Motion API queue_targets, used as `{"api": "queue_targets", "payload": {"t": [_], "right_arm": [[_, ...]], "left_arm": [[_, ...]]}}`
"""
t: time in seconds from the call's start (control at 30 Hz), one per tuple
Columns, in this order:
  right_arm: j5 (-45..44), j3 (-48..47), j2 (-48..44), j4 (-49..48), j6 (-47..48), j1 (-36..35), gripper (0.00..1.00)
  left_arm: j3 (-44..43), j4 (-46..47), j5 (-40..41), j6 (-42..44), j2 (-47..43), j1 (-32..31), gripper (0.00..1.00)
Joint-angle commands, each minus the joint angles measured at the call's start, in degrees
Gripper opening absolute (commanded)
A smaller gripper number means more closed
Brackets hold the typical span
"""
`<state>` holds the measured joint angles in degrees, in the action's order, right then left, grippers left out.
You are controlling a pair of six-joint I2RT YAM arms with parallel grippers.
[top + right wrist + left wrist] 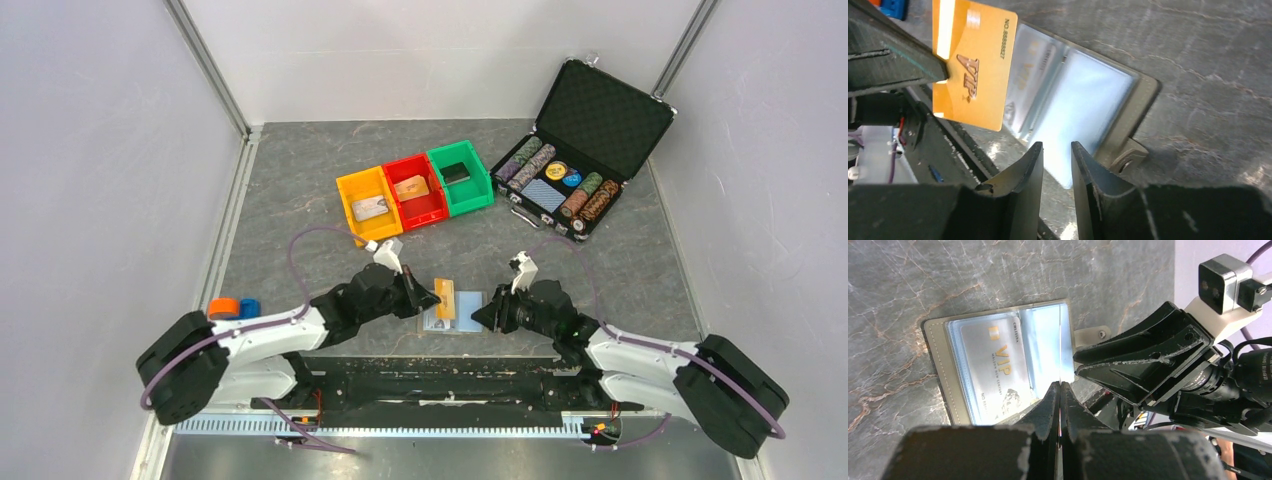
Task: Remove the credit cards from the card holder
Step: Remove the credit card from the card holder.
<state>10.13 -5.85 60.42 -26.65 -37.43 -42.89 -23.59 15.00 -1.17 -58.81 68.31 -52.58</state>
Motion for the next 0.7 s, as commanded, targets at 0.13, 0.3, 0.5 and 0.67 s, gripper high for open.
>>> {"api": "queue_targets", "payload": {"t": [0.13, 0.3, 0.5, 0.67], "right_arm": [[10.5, -2.9, -6.2, -7.3, -0.2, 0.1, 0.39], [16.1, -1.4, -5.9, -17.5, -3.1, 0.2, 0.44], [20.9, 2.6, -1.8, -36.1, -12.3, 0.3, 0.44], [23.0, 3.4, 3.1, -44.0, -16.2, 0.2, 0.44]], "left_arm": [[2.9, -0.6, 3.6, 1.6, -12.2, -0.1, 0.02], [4.2, 3.2, -0.8, 1.4, -17.2, -0.1, 0.02], [6.2, 9.2, -5.8, -0.6, -18.4, -0.1, 0.02], [7.7, 13.4, -7.4, -2.1, -18.0, -0.1, 0.02]]}}
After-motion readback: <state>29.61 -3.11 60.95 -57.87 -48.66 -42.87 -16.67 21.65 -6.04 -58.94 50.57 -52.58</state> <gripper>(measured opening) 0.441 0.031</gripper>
